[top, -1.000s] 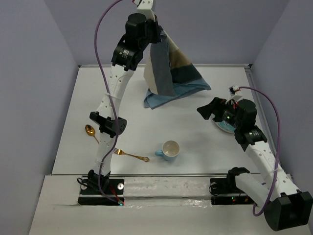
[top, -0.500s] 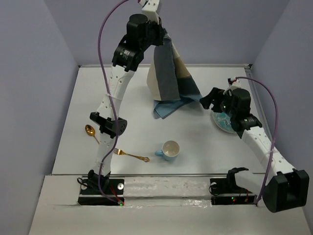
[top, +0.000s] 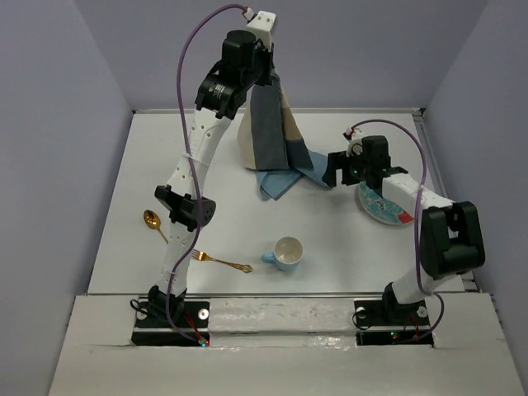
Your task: Set the dinner table for one person
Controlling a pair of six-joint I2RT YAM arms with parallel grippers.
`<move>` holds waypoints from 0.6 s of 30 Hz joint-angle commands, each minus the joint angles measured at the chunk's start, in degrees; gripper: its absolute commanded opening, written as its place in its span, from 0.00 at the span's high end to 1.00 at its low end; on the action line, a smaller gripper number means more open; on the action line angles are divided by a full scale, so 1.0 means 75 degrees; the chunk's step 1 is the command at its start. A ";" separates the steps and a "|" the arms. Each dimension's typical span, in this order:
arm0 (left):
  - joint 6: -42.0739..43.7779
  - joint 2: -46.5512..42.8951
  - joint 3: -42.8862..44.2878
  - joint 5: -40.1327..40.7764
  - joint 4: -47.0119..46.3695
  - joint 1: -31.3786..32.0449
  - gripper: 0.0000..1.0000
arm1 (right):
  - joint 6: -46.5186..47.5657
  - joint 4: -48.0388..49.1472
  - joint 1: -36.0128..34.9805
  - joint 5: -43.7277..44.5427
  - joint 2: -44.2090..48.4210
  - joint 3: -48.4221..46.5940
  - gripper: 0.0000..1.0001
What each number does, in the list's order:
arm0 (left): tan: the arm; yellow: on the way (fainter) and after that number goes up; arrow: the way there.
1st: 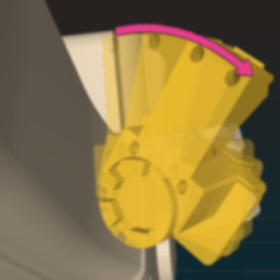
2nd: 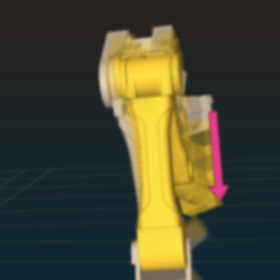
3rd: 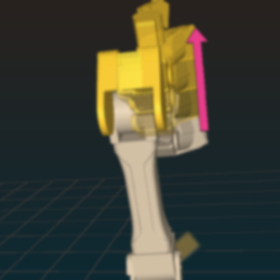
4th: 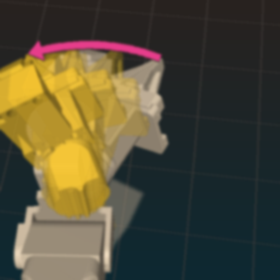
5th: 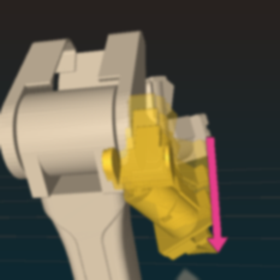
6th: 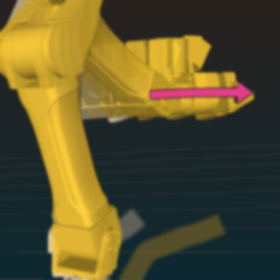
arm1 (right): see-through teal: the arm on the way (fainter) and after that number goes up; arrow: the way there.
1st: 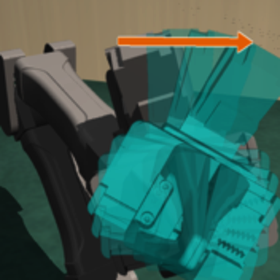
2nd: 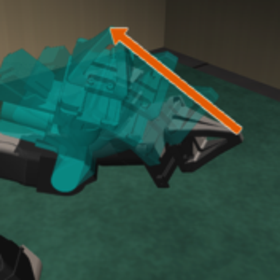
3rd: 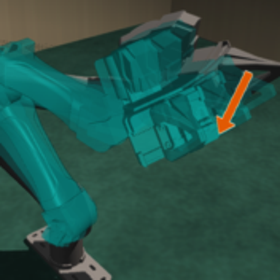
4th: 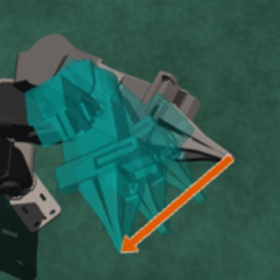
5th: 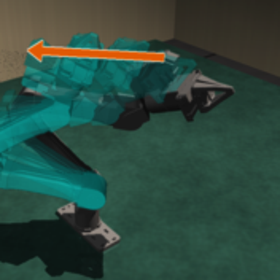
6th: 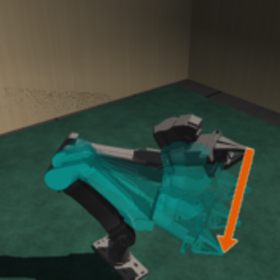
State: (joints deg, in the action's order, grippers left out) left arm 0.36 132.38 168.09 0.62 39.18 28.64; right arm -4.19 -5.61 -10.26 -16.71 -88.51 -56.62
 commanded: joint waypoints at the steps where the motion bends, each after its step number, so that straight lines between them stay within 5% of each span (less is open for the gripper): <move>1: 0.0233 -0.0236 -0.0029 -0.0048 -0.0361 -0.0034 1.00 | 0.1295 0.0361 -0.0085 -0.0887 -0.0374 -0.0665 0.07; 7: 0.0222 -0.0166 0.0041 -0.0048 -0.0372 -0.0069 1.00 | 0.1168 0.0162 -0.0155 -0.1991 -0.0983 -0.0723 0.10; 18: 0.0245 -0.0119 0.0111 -0.0048 -0.0361 -0.0069 1.00 | 0.1214 -0.0272 -0.0565 -0.0832 -0.2097 -0.1450 0.16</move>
State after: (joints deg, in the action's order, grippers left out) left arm 0.84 132.38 167.81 0.51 39.11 28.38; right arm 4.05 -7.22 -13.47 -27.05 -104.12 -63.55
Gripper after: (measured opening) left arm 0.036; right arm 0.861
